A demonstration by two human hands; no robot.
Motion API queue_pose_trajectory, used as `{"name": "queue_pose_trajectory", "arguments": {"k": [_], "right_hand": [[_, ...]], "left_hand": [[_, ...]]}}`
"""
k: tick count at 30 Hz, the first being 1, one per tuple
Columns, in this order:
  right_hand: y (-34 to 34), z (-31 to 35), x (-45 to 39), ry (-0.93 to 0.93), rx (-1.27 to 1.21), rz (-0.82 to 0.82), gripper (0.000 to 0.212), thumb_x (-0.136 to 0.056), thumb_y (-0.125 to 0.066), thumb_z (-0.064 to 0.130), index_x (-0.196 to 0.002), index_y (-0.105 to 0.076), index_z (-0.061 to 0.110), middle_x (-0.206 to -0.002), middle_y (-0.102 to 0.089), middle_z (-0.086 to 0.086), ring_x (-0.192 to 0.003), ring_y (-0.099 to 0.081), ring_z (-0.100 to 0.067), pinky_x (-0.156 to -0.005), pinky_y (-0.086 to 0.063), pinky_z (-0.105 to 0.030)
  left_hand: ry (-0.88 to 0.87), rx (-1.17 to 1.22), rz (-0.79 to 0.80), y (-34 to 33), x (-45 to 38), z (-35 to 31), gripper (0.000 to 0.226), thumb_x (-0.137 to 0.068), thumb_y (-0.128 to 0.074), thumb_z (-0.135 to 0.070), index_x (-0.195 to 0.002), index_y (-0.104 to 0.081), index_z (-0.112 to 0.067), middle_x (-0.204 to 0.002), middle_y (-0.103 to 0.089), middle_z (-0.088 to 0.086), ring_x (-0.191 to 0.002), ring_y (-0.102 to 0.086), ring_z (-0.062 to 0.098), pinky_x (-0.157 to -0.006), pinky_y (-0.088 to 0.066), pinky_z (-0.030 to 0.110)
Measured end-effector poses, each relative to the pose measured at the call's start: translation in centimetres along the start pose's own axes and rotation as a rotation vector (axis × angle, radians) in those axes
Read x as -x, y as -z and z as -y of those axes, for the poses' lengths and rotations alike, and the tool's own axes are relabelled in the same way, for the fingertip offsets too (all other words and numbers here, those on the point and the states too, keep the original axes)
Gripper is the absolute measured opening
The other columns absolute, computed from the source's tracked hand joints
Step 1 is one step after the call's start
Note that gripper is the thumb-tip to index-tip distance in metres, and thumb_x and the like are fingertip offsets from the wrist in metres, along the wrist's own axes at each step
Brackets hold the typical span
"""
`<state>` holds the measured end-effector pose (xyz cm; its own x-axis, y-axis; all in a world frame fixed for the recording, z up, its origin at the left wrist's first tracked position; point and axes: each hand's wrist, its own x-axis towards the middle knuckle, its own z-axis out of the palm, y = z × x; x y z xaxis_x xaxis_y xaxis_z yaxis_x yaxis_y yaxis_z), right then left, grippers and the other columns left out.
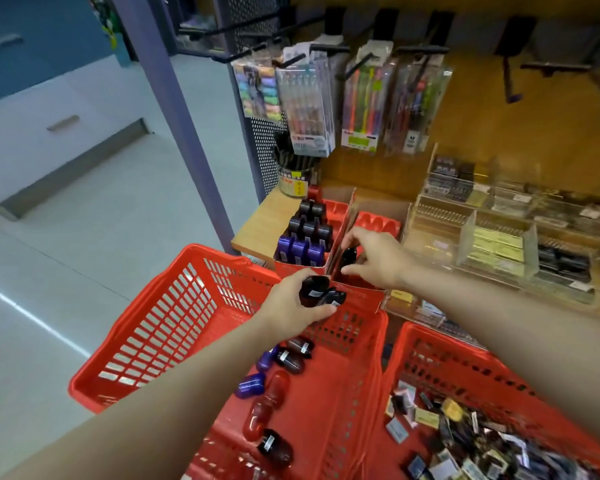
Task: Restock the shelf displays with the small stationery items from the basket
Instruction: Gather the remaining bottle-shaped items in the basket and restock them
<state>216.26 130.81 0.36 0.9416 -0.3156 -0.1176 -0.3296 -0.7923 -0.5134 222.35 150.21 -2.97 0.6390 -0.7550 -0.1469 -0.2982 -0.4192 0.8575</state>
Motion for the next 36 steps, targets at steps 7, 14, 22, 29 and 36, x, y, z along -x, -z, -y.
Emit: {"name": "queue_pose_trajectory", "arguments": {"k": [7,14,22,29,36], "right_hand": [[-1.0,0.1,-0.1,0.028,-0.01,-0.055,0.04,-0.08,-0.08,0.027,-0.118,-0.068,0.021,-0.119,-0.06,-0.006,-0.102,-0.06,-0.019,-0.093,-0.049,-0.034],[-2.0,0.5,0.6,-0.086,-0.128,-0.242,0.034,-0.082,-0.078,0.031,-0.113,-0.071,0.018,-0.11,-0.07,-0.001,-0.099,-0.065,-0.018,-0.091,-0.052,-0.031],[-0.3,1.0,2.0,-0.117,-0.188,-0.357,0.03,-0.094,-0.062,0.037,-0.113,-0.072,0.016,-0.105,-0.073,0.001,-0.097,-0.066,-0.017,-0.089,-0.051,-0.032],[2.0,2.1,4.8,-0.254,-0.6,-0.084,0.033,-0.074,-0.078,0.055,-0.086,-0.076,0.024,-0.071,-0.075,0.005,-0.065,-0.073,-0.013,-0.071,-0.062,-0.031],[2.9,1.6,3.6,-0.284,-0.568,-0.127,0.026,-0.072,-0.085,0.04,-0.085,-0.075,0.019,-0.082,-0.074,0.001,-0.081,-0.071,-0.019,-0.076,-0.06,-0.034]], "left_hand": [[0.043,0.072,0.01,-0.3,-0.1,0.3,0.039,-0.081,-0.081,-0.026,-0.112,-0.06,-0.036,-0.111,-0.067,-0.016,-0.105,-0.061,-0.003,-0.096,-0.05,0.027],[0.074,0.111,0.015,-0.6,-0.1,0.5,0.037,-0.081,-0.081,-0.027,-0.112,-0.063,-0.031,-0.112,-0.069,-0.015,-0.106,-0.063,0.002,-0.097,-0.051,0.032],[0.107,0.262,-0.137,-0.8,-0.2,-1.1,0.03,-0.08,-0.082,-0.026,-0.101,-0.062,-0.035,-0.094,-0.072,-0.019,-0.092,-0.067,0.0,-0.079,-0.056,0.022],[0.037,0.356,-0.245,-1.4,-0.5,-3.7,0.031,-0.081,-0.081,-0.021,-0.106,-0.063,-0.024,-0.1,-0.071,-0.003,-0.099,-0.067,0.017,-0.091,-0.056,0.044],[0.048,0.438,-0.135,-2.1,-0.9,-5.4,0.032,-0.091,-0.07,-0.02,-0.118,-0.054,-0.015,-0.113,-0.067,0.007,-0.106,-0.066,0.021,-0.09,-0.056,0.036]]}}
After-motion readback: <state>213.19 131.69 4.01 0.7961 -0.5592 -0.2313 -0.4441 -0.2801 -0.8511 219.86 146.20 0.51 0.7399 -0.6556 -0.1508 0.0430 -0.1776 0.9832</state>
